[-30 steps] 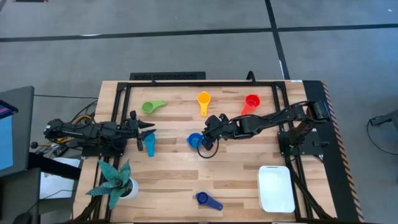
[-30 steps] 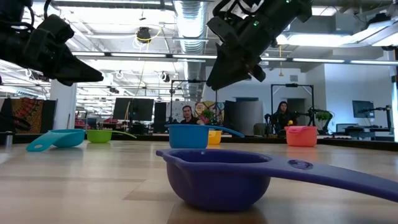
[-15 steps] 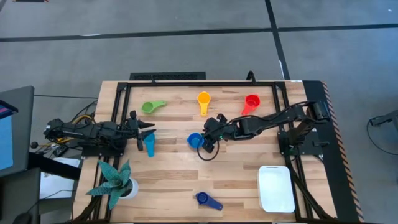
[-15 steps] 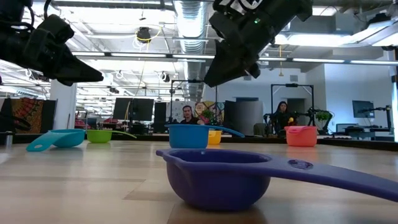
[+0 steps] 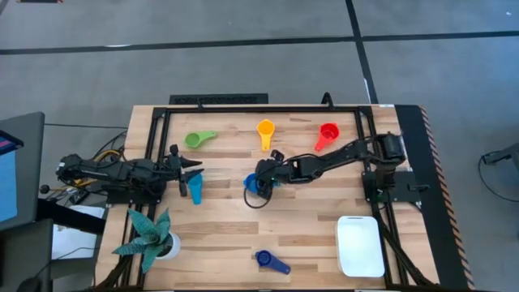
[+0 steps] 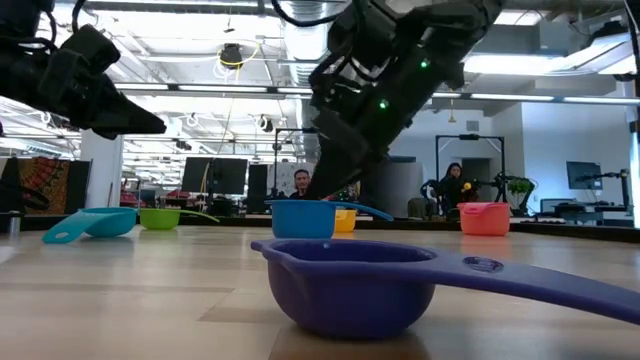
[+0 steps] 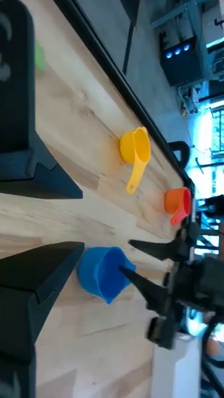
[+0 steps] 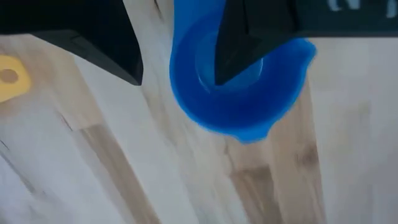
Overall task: Nest measuring cups in basket
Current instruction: Stack the blue measuring cup on the red measuring cup
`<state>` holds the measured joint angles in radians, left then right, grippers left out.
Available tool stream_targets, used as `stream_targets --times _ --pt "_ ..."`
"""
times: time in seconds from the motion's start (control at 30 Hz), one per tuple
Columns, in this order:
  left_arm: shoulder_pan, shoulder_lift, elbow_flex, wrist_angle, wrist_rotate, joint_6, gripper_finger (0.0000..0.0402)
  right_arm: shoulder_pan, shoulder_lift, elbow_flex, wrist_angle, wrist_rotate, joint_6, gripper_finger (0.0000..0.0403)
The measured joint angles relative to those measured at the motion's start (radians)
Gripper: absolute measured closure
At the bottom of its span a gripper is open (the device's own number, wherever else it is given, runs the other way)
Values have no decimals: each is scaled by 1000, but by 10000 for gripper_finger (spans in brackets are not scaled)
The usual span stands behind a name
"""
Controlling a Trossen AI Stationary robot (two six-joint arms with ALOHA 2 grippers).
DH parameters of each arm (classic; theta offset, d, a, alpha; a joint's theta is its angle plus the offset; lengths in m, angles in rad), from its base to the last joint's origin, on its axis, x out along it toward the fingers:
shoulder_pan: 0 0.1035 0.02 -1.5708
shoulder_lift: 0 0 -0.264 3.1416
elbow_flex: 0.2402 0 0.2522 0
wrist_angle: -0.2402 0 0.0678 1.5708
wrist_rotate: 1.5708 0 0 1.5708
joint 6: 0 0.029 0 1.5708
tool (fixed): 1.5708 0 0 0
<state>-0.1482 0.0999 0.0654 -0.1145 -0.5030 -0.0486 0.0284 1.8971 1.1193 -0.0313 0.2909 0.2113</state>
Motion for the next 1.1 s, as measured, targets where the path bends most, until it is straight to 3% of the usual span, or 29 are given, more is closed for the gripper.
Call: stream_targets --times 0.23,0.43,0.6,0.77,0.97,1.1 --pt "0 19 0 -1 3 0 290 -18 1 1 14 -6 -141 180" --pt "0 18 0 -1 2 0 290 -73 6 13 0 -145 -226 183" --pt "0 18 0 -1 1 0 290 -102 6 13 -25 -178 -258 193" --pt "0 18 0 -1 1 0 290 -128 22 15 -39 -335 -265 229" --pt "0 18 0 -1 0 0 290 -128 34 15 -42 -343 -219 278" --pt "0 18 0 -1 0 0 290 -127 32 15 -54 -344 -152 331"
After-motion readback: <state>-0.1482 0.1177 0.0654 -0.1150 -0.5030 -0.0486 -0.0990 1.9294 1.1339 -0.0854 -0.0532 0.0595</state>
